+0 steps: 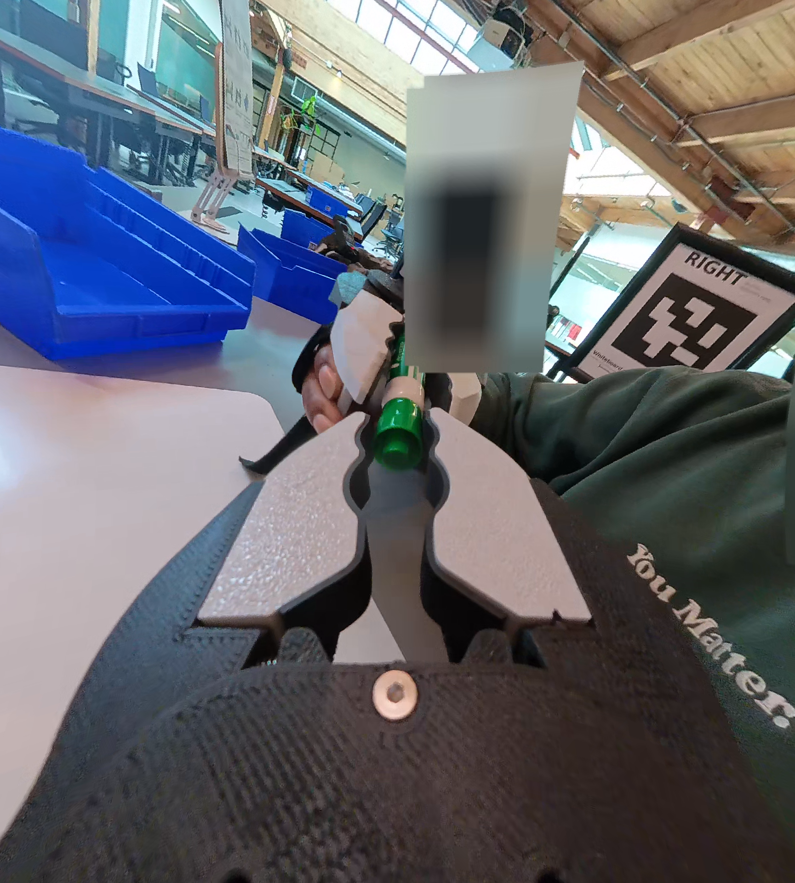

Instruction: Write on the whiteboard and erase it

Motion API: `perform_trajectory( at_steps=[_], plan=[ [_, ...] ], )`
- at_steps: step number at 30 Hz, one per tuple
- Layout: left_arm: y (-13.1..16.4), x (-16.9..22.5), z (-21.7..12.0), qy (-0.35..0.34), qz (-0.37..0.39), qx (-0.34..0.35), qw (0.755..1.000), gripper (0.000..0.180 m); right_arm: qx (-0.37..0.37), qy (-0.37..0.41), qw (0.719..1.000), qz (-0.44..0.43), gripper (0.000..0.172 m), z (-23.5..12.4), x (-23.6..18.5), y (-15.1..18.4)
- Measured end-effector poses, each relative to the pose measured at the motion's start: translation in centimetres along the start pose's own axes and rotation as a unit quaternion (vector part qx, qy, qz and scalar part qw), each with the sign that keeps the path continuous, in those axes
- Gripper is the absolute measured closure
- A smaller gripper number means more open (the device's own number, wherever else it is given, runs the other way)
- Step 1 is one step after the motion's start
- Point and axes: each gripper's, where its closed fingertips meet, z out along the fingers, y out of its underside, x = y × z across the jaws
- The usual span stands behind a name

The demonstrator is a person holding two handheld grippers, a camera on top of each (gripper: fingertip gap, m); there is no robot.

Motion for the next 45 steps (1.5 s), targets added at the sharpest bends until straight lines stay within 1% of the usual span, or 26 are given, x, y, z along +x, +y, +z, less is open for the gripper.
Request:
perform_trajectory(
  at_steps=[4, 5, 6, 7, 8, 9, 10, 13, 18, 20, 24, 27, 31, 36, 39, 45],
  plan=[
    [-0.7, 0.1, -0.3, -0.015, 0.052, -0.012, 0.998, 0.161, 0.021, -0.027, 0.998, 0.048, 0.140, -0.2, 0.3, -1.0],
    [-2.0, -0.7, -1.5, -0.035, 0.054, 0.019, 0.998, 0.161, 0.061, -0.020, 0.996, 0.067, 0.140, -1.4, 1.2, -2.1],
    [-3.6, -2.4, -4.3, -0.066, 0.039, 0.056, 0.995, 0.161, 0.119, -0.013, 0.987, 0.109, 0.139, -4.0, 2.9, -4.1],
    [-4.6, -3.2, -7.2, -0.074, 0.027, 0.080, 0.994, 0.162, 0.149, 0.011, 0.983, 0.106, 0.139, -6.8, 4.5, -5.4],
    [-4.1, -3.4, -8.7, -0.096, 0.053, 0.066, 0.992, 0.161, 0.128, 0.048, 0.988, 0.071, 0.139, -8.3, 5.3, -5.4],
    [-3.3, -3.1, -8.9, -0.112, 0.088, 0.043, 0.989, 0.161, 0.104, 0.070, 0.991, 0.046, 0.139, -8.7, 5.6, -5.0],
    [-2.6, -2.7, -8.3, -0.116, 0.107, 0.027, 0.987, 0.161, 0.096, 0.072, 0.992, 0.048, 0.139, -8.5, 5.8, -4.6],
    [-2.1, -3.2, -7.4, -0.144, 0.125, 0.007, 0.982, 0.160, 0.047, 0.067, 0.995, 0.055, 0.139, -7.0, 6.5, -3.1],
    [-1.9, -4.5, -9.0, -0.212, 0.176, 0.013, 0.961, 0.160, -0.020, 0.079, 0.996, 0.045, 0.138, -6.7, 6.7, -1.3],
    [-1.9, -4.9, -9.3, -0.245, 0.202, 0.008, 0.948, 0.160, -0.071, 0.082, 0.994, 0.033, 0.137, -6.6, 6.4, -0.5],
    [-1.4, -5.5, -9.3, -0.280, 0.221, -0.005, 0.934, 0.160, -0.174, 0.079, 0.981, 0.025, 0.138, -5.8, 5.7, 2.8],
    [-0.8, -6.0, -9.3, -0.298, 0.236, -0.024, 0.925, 0.160, -0.223, 0.055, 0.973, 0.034, 0.137, -4.5, 5.1, 5.8],
    [-0.2, -6.4, -9.3, -0.305, 0.251, -0.035, 0.918, 0.160, -0.261, 0.025, 0.964, 0.045, 0.137, -2.5, 4.8, 8.3],
    [0.8, -7.7, -9.3, -0.304, 0.234, -0.032, 0.923, 0.160, -0.299, 0.002, 0.953, 0.046, 0.137, 0.1, 5.1, 10.5],
    [1.3, -8.3, -9.4, -0.305, 0.220, -0.034, 0.926, 0.160, -0.316, -0.011, 0.948, 0.045, 0.137, 1.7, 5.2, 11.3],
    [1.0, -8.3, -9.7, -0.314, 0.241, -0.033, 0.918, 0.160, -0.343, -0.030, 0.938, 0.042, 0.137, 4.8, 5.7, 12.2]
  ],
)
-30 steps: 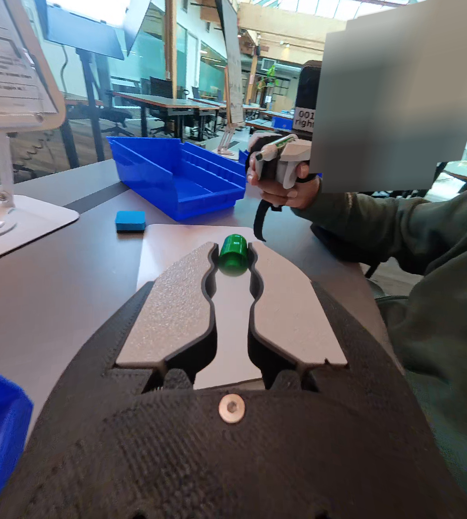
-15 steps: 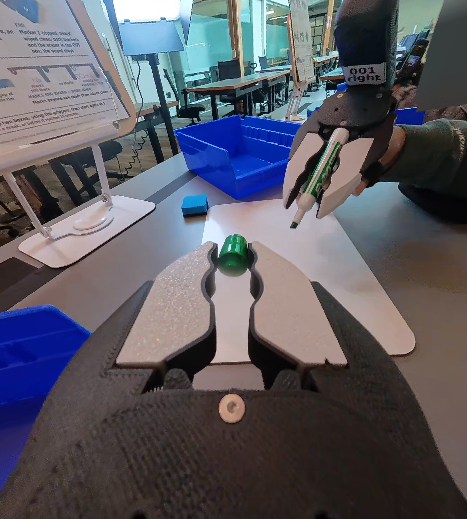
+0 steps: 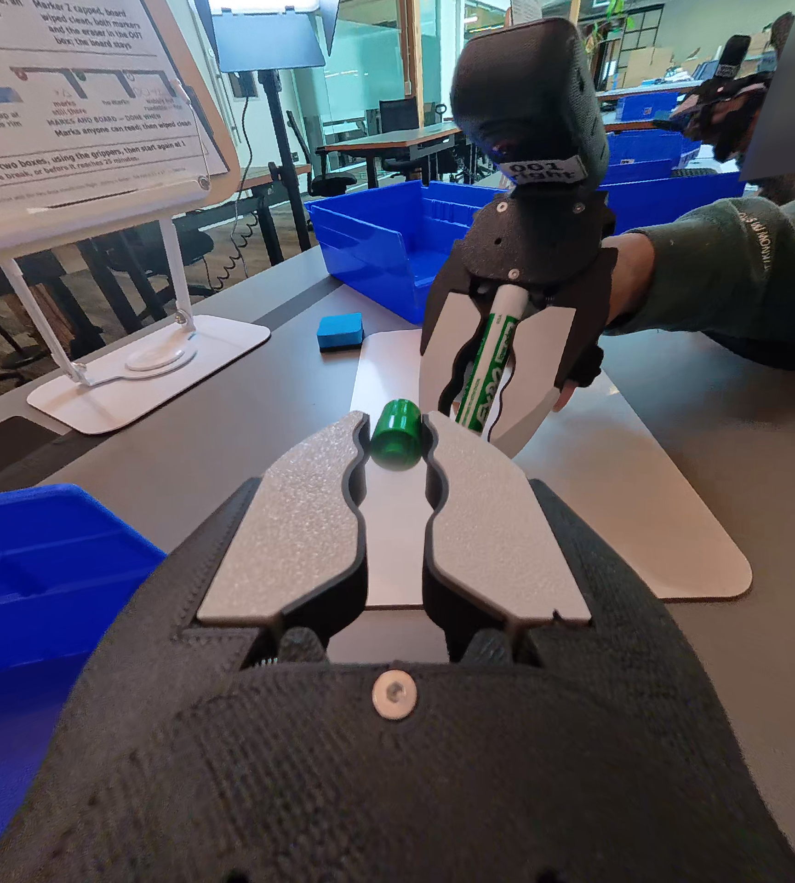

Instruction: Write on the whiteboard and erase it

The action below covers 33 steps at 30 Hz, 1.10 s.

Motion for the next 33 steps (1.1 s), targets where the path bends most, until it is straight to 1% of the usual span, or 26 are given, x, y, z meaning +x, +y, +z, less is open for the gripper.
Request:
perform_trajectory(
  at_steps=[5, 8, 9, 12, 13, 17, 18, 33],
  plan=[
    [-0.1, 0.1, 0.0, -0.002, 0.007, 0.003, 1.000, 0.160, -0.022, 0.002, 1.000, -0.008, 0.137, 1.4, 0.3, -0.7],
    [0.0, 0.0, 0.0, -0.006, 0.012, 0.002, 1.000, 0.160, -0.030, 0.003, 1.000, -0.009, 0.135, 1.9, 0.5, -0.6],
    [0.1, -0.1, 0.0, -0.008, 0.012, 0.002, 1.000, 0.160, -0.031, 0.003, 0.999, -0.009, 0.137, 2.0, 0.5, -0.6],
    [0.3, -0.3, 0.1, -0.010, 0.011, -0.001, 1.000, 0.160, -0.033, 0.003, 0.999, -0.007, 0.135, 2.1, 0.6, -0.3],
    [0.5, -0.3, 0.2, -0.009, 0.010, -0.003, 1.000, 0.160, -0.033, 0.004, 0.999, -0.005, 0.138, 2.1, 0.6, -0.2],
    [1.0, -0.3, 0.4, -0.007, 0.011, -0.010, 1.000, 0.160, -0.034, 0.009, 0.999, -0.003, 0.138, 2.0, 0.8, -0.1],
    [1.1, -0.3, 0.4, -0.007, 0.013, -0.012, 1.000, 0.160, -0.035, 0.009, 0.999, -0.003, 0.135, 2.0, 0.8, 0.0],
    [1.1, -1.0, 0.3, -0.025, 0.021, -0.011, 0.999, 0.160, -0.055, -0.002, 0.998, -0.015, 0.137, 2.4, 0.4, -0.5]
  ],
)
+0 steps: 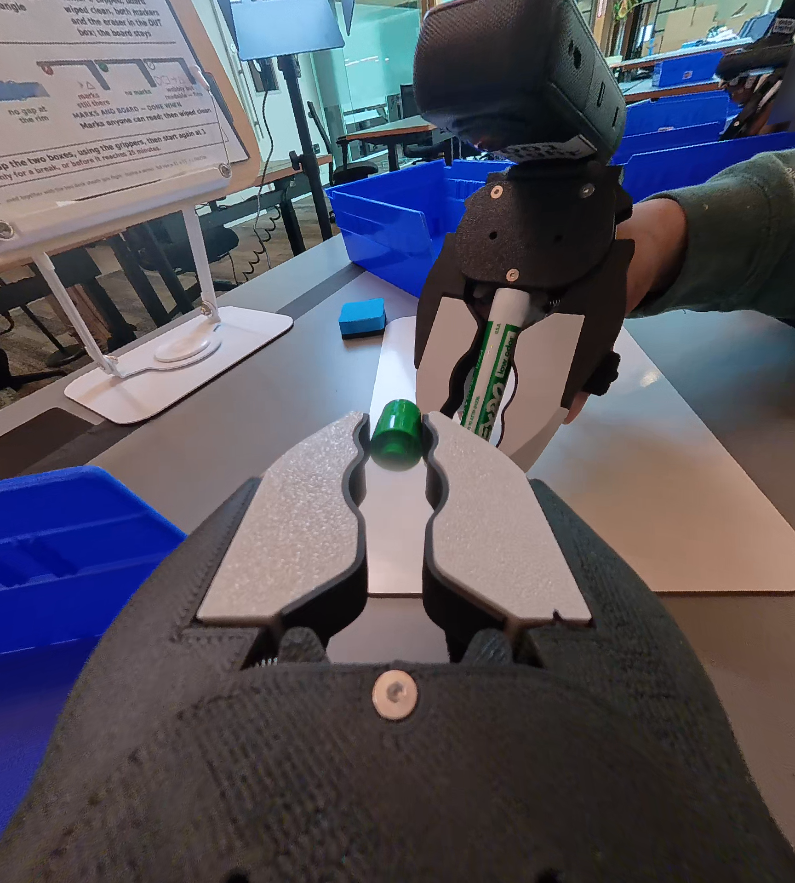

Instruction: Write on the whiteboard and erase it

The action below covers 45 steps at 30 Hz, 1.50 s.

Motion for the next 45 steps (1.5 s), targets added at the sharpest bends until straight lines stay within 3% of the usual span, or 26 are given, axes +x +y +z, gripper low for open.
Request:
perform_trajectory(
  at_steps=[30, 45],
  plan=[
    [-0.4, -1.1, -0.5, -0.018, -0.012, 0.008, 1.000, 0.160, -0.078, -0.010, 0.997, -0.024, 0.137, 1.6, -0.1, -0.1],
    [-0.7, -1.6, -0.8, -0.025, -0.020, 0.013, 0.999, 0.160, -0.130, -0.049, 0.989, -0.054, 0.138, -0.5, -5.4, 2.3]
  ],
)
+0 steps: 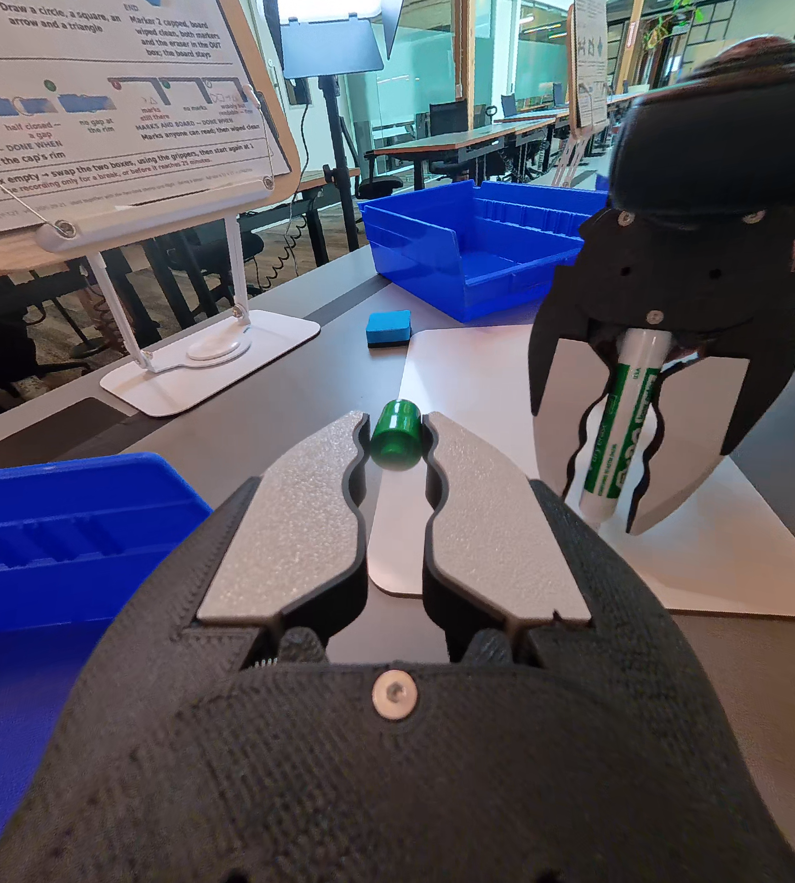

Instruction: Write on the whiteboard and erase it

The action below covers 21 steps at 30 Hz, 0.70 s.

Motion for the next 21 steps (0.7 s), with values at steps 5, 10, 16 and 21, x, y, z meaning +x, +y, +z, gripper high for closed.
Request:
perform_trajectory(
  at_steps=[5, 10, 16, 21],
  plan=[
    [-0.1, 0.0, 0.0, -0.002, 0.002, 0.001, 1.000, 0.160, 0.006, -0.003, 1.000, 0.003, 0.138, -0.2, 0.0, -0.4],
    [-0.2, -0.4, -0.2, -0.008, -0.001, 0.005, 1.000, 0.160, 0.027, 0.035, 0.999, 0.019, 0.138, -1.4, 3.2, -1.9],
    [-0.3, -0.7, -0.5, -0.016, 0.006, 0.004, 1.000, 0.160, -0.020, 0.027, 0.999, 0.032, 0.138, 0.2, 5.1, -2.1],
    [-0.4, -1.2, -1.0, -0.025, 0.005, 0.004, 1.000, 0.160, -0.045, 0.024, 0.997, 0.051, 0.138, 0.6, 5.6, -2.2]
  ],
)
